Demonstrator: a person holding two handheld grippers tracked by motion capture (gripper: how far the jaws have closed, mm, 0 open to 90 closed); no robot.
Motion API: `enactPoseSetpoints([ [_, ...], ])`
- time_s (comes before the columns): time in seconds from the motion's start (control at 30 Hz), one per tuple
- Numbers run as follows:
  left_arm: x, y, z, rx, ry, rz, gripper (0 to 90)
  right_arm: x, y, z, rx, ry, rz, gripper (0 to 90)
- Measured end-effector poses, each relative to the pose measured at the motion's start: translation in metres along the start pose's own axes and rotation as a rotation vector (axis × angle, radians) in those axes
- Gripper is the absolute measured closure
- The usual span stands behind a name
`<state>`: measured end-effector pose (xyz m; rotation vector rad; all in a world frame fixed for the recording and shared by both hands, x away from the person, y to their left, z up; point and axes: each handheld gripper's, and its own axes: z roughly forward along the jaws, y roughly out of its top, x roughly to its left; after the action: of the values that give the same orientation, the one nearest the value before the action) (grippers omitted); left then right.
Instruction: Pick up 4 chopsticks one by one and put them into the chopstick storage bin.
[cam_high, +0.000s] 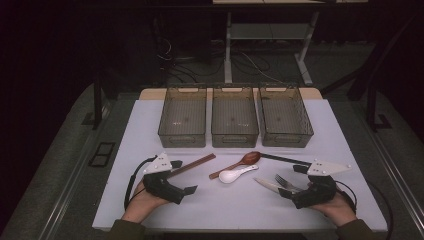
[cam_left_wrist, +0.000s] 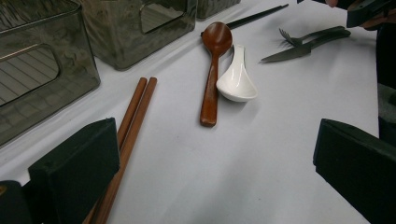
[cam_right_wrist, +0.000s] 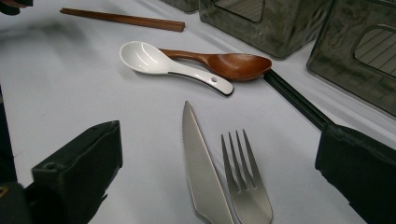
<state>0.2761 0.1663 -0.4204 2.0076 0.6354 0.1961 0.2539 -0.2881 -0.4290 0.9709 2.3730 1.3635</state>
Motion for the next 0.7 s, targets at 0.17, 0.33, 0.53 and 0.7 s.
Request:
enactPoseSetpoints([
  [0.17,-0.0007,0.0007,0.0004,-0.002,-0.004,-0.007,0.0,-0.0004,0.0003,0.0002,-0.002,0.003,0.004,0.6],
  [0.33,-0.0014,0.0019,0.0010,-0.002,-0.007,-0.011,0.0,-0.0017,0.0001,-0.0002,-0.010,0.007,0.009,0.6],
  [0.53,-0.0040,0.0042,0.0011,0.000,-0.012,0.004,0.4,0.0010,0.0007,0.0008,-0.005,0.014,0.002,0.6],
  [0.7,-0.0018,0.0057,0.0005,-0.006,-0.012,0.003,2.1,0.0014,0.0012,0.0018,-0.002,0.014,0.001,0.6],
])
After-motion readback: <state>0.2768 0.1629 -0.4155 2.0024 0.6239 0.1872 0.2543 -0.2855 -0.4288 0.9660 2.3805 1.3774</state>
